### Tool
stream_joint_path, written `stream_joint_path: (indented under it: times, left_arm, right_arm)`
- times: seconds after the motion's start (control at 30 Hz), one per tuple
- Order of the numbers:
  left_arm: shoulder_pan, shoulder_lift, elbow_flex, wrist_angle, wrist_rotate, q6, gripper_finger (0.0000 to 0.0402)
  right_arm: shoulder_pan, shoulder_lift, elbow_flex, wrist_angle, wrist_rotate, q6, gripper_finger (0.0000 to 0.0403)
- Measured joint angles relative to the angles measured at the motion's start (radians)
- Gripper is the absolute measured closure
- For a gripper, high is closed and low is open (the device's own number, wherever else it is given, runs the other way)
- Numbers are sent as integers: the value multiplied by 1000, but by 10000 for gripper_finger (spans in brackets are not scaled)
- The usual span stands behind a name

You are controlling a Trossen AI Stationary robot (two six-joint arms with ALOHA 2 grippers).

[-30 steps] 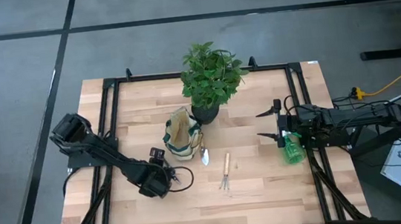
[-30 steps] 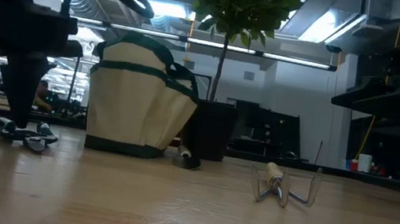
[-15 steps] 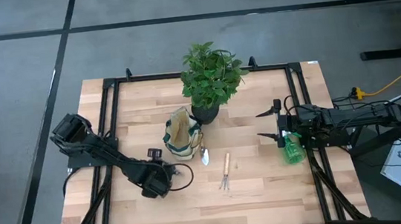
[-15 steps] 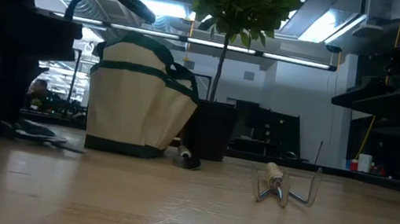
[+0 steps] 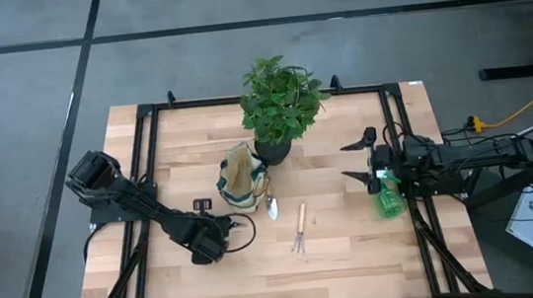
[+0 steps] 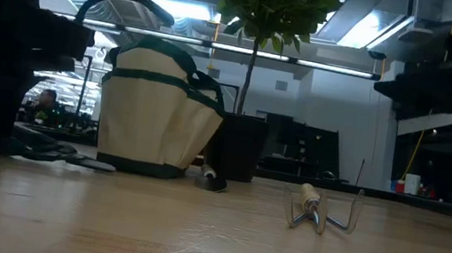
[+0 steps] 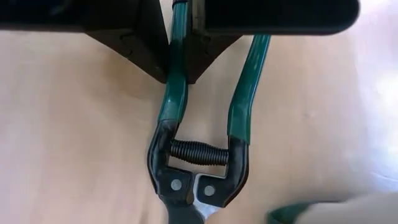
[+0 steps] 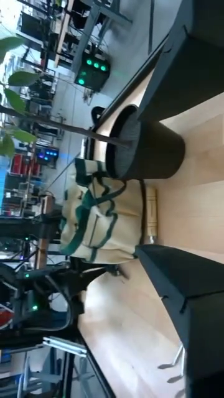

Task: Pick & Place Garden tools in Gardening bag
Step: Put the green shears into the white bag

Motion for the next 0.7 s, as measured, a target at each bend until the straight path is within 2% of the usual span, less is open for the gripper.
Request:
stream_joint_path:
  times: [0.1,0.17,0.5,0.7]
  left_arm:
    - [-6,-39,-3,26,86,-27,378]
    - [-9,-66,-3,34,98,-28,379]
    - [-58,-78,-1,90,45,-46,377]
    - [-97,-120,-1,82,51,-46,377]
  right_arm:
    - [0,0,0,-15,0,0,62]
    - [0,0,0,-25,0,0,62]
    - [0,0,-1,-36,0,3,62]
    - [0,0,-1,-39,-1,3,62]
